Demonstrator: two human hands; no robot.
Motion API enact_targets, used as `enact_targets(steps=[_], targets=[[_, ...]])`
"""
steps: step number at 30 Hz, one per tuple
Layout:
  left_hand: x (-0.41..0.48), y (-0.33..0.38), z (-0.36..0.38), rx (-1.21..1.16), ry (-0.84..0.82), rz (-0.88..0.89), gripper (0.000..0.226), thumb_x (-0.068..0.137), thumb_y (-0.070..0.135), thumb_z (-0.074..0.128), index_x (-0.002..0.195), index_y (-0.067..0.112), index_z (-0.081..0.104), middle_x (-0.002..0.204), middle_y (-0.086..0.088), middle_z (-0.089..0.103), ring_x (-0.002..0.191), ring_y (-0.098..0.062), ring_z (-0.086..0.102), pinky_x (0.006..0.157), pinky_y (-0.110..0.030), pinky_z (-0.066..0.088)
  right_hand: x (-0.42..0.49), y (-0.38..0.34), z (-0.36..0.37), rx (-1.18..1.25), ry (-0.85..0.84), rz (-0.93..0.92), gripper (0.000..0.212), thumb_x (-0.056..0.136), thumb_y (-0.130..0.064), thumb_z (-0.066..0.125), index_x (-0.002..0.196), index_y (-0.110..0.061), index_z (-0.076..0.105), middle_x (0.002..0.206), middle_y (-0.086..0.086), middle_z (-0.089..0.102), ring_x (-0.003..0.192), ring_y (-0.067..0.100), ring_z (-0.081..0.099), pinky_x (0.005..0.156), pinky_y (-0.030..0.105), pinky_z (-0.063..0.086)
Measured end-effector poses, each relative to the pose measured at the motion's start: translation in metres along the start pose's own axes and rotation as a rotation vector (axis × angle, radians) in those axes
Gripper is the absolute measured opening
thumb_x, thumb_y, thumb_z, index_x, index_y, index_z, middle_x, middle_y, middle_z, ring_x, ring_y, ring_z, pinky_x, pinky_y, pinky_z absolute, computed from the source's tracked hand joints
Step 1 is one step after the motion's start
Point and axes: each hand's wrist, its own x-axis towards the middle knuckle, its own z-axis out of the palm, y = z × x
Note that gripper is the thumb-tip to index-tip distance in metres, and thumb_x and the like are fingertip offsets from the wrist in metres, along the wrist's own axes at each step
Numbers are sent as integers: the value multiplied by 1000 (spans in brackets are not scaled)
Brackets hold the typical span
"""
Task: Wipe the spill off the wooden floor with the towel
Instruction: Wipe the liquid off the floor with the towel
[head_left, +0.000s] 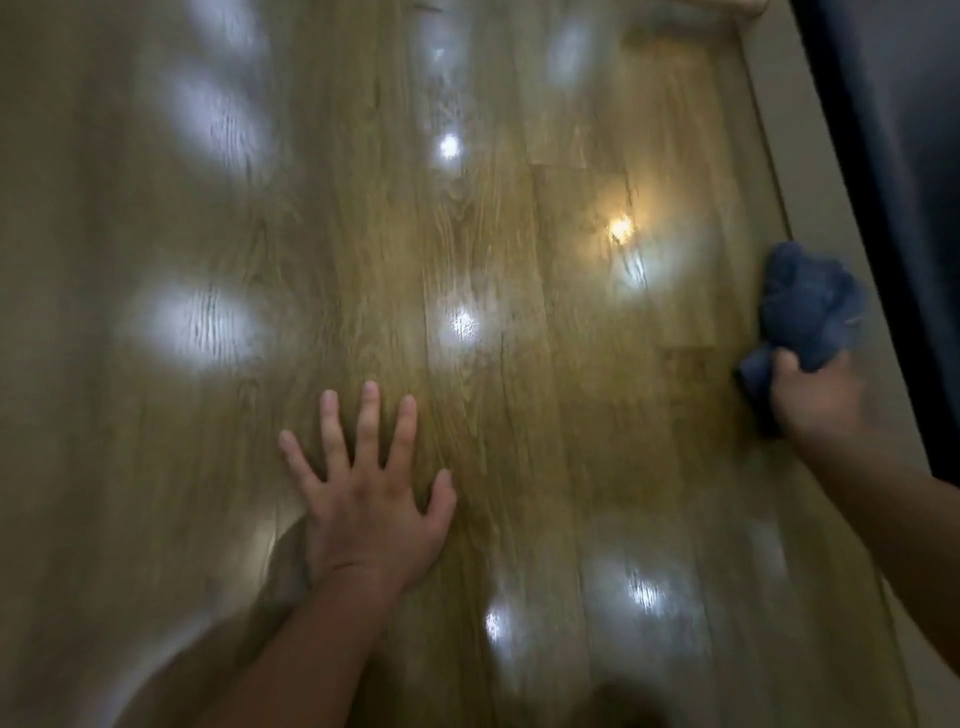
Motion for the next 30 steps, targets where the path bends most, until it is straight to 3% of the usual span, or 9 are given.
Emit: enact_targets(steps=[2, 4, 8, 11, 17, 21, 24, 27, 30], targets=[[0, -1, -4, 4, -44, 10, 79, 87, 66, 28, 155, 27, 23, 165, -8, 12, 151, -38, -1, 114, -70, 0, -21, 12, -5, -22, 5, 68, 65, 96, -40, 51, 150, -11, 32, 147, 29, 40, 135, 45, 39, 113, 48, 30], [1, -1, -6, 8, -68, 5, 80, 87, 68, 23, 157, 29, 14, 166, -6, 3, 151, -38, -7, 114, -70, -2, -82, 25, 0, -6, -41, 62, 65, 94, -47, 47, 149, -16, 34, 145, 24, 41, 130, 43, 44, 111, 50, 34], [0, 3, -6, 32, -76, -15, 80, 87, 68, 20, 156, 30, 8, 166, -5, -3, 150, -38, -10, 114, -70, -2, -205, 49, 12, -76, -21, -159, 61, 91, -49, 45, 142, -17, 42, 136, 17, 44, 120, 36, 46, 102, 47, 40], [1, 2, -5, 37, -64, -7, 80, 87, 68, 22, 156, 29, 10, 166, -5, -2, 150, -38, -9, 114, -70, -1, -207, 48, 22, -85, 35, -189, 63, 85, -49, 45, 136, -13, 50, 131, 19, 49, 117, 36, 47, 96, 41, 40], [-1, 3, 0, 55, -15, -24, 80, 86, 69, 21, 155, 31, 12, 165, -4, 2, 151, -35, -6, 116, -67, -3, -208, 51, 30, 56, 145, -265, 54, 81, -47, 50, 118, -9, 62, 117, 25, 56, 101, 44, 54, 83, 47, 46], [-2, 0, 4, 11, 50, -27, 76, 87, 68, 28, 153, 33, 20, 164, -3, 11, 151, -33, 0, 117, -64, -4, -203, 56, 28, 56, 103, -252, 60, 82, -47, 50, 131, -13, 56, 127, 20, 50, 112, 41, 49, 93, 47, 41], [-7, 7, 4, 77, 92, -41, 72, 89, 66, 26, 151, 31, 22, 161, -4, 18, 148, -36, 9, 116, -66, 3, -202, 62, 26, 17, 65, -270, 62, 85, -48, 51, 141, -21, 46, 135, 15, 44, 119, 35, 43, 100, 46, 37], [-12, 11, -11, 97, -19, -3, 74, 93, 68, 23, 154, 28, 13, 162, -8, 16, 146, -43, 11, 113, -70, 13, -205, 61, 21, 17, 29, -275, 59, 90, -47, 51, 144, -24, 43, 138, 12, 40, 123, 33, 40, 103, 45, 33], [-27, 26, -51, 28, -305, 24, 108, 73, 86, 48, 157, 27, 13, 163, -14, 15, 147, -42, 17, 116, -61, 24, -207, 59, 16, 6, -30, -286, 61, 92, -51, 46, 148, -28, 37, 141, 12, 37, 127, 32, 37, 107, 45, 30]])
